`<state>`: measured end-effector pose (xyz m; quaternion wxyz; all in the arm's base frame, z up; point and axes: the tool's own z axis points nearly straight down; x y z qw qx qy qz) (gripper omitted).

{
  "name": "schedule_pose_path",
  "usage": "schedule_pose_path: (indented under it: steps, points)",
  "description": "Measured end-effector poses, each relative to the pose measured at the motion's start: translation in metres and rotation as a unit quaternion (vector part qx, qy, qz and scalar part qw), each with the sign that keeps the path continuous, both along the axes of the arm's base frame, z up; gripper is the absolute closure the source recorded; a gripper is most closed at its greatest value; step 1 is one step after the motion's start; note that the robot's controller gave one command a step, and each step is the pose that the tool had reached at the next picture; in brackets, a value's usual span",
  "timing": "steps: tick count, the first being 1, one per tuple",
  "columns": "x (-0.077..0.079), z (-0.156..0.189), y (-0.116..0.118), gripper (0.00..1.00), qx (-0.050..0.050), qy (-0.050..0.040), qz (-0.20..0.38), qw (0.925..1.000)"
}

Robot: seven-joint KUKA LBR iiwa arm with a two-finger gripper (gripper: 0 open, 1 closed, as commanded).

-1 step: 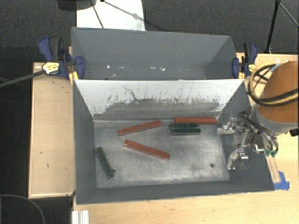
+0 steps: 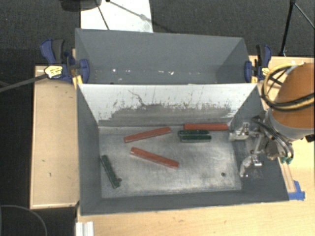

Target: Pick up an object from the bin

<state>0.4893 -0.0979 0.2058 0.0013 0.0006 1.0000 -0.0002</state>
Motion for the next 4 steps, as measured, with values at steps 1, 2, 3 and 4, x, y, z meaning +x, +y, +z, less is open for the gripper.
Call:
schedule_pose_path:
  steps: [1,2,3,4]
  points:
    - [-0.004,-0.06,0.015,0.0,-0.001,-0.0029,0.028,0.9996]
    - [-0.009,-0.092,0.026,0.0,0.001,0.0031,-0.011,0.9999]
    - [0.03,-0.089,0.068,0.0,0.0,0.0003,0.007,1.0]
    - [0.034,-0.109,0.088,0.0,0.001,-0.0013,0.061,0.9981]
